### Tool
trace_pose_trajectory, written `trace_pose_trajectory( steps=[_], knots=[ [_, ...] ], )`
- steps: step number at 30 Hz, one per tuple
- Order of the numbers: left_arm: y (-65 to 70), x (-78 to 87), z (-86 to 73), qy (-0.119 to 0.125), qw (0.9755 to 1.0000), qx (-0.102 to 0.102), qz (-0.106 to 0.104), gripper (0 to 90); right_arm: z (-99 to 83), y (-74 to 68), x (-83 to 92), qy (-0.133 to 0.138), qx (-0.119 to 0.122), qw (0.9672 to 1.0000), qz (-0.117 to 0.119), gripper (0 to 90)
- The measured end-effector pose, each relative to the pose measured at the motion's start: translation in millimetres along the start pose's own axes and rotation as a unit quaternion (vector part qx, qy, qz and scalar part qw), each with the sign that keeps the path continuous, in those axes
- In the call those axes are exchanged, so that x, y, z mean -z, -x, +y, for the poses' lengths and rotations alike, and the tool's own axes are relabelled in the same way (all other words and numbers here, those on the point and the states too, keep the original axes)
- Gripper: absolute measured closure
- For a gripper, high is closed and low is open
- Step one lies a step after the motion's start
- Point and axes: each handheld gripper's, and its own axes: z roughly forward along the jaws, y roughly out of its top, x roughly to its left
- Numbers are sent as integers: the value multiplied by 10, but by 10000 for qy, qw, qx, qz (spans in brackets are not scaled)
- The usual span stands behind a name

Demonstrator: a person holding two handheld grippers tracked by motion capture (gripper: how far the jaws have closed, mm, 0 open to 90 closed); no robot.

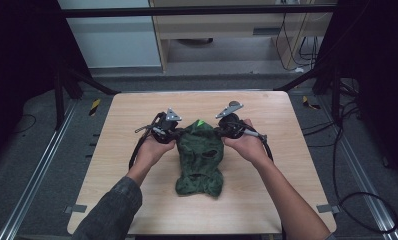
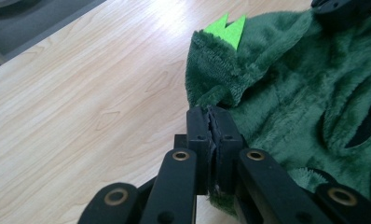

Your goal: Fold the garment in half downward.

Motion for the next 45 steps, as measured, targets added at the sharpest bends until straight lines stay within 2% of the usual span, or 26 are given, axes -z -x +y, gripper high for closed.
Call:
trace_pose_trajectory(
  steps=[8,12,16,20,30,36,45],
  knots=[
    [-39,-31,28,-29,10000,-14,32,877,38,30,-64,-77,16,10000,-24,861],
    [-76,-15,63,86,9999,62,96,877,87,67,-71,21,-56,10000,-59,861],
    [-59,-11,54,45,9999,-12,91,877,75,44,-106,-12,-15,10000,-53,861],
    [-54,-8,39,59,9999,0,93,876,49,7,-112,-29,52,10000,-40,861],
    [-45,0,55,151,9998,10,105,874,44,35,-38,22,29,10000,-78,861],
    [7,33,36,170,9998,-62,120,874,-9,-4,12,89,60,9999,-59,861],
    [103,110,-16,345,9992,-136,157,872,-99,-88,75,189,107,9997,-69,860]
  ],
)
